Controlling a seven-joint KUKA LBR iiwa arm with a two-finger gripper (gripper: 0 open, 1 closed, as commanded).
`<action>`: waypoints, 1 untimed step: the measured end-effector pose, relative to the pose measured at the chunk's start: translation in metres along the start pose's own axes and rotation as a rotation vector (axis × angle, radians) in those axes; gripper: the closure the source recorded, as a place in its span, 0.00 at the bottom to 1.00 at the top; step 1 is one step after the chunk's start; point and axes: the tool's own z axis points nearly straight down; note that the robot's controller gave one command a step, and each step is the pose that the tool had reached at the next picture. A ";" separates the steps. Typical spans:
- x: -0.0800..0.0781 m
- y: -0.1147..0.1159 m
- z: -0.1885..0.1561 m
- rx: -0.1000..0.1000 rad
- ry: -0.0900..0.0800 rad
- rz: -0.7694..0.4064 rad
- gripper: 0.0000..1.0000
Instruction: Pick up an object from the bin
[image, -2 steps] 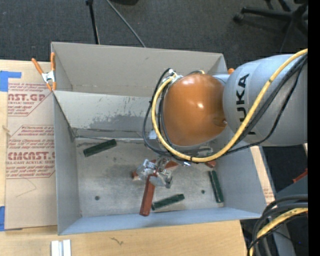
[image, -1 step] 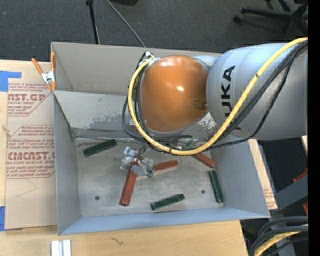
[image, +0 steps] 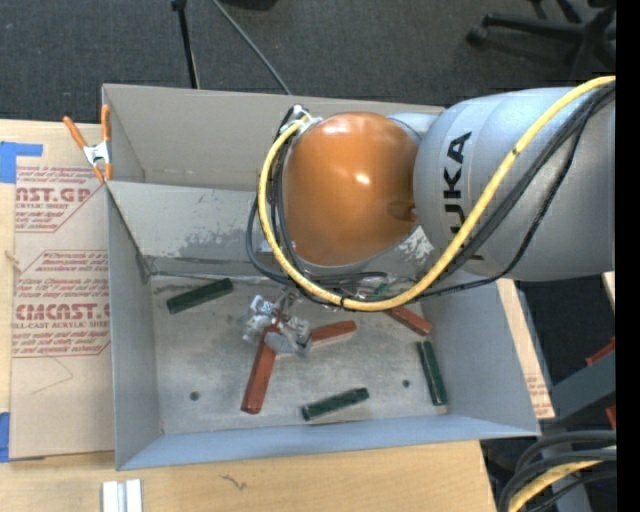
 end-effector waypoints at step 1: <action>0.000 0.000 0.000 0.000 0.000 0.000 1.00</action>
Offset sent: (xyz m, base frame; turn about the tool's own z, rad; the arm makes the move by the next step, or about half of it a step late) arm 0.0000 0.0000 0.0000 0.0000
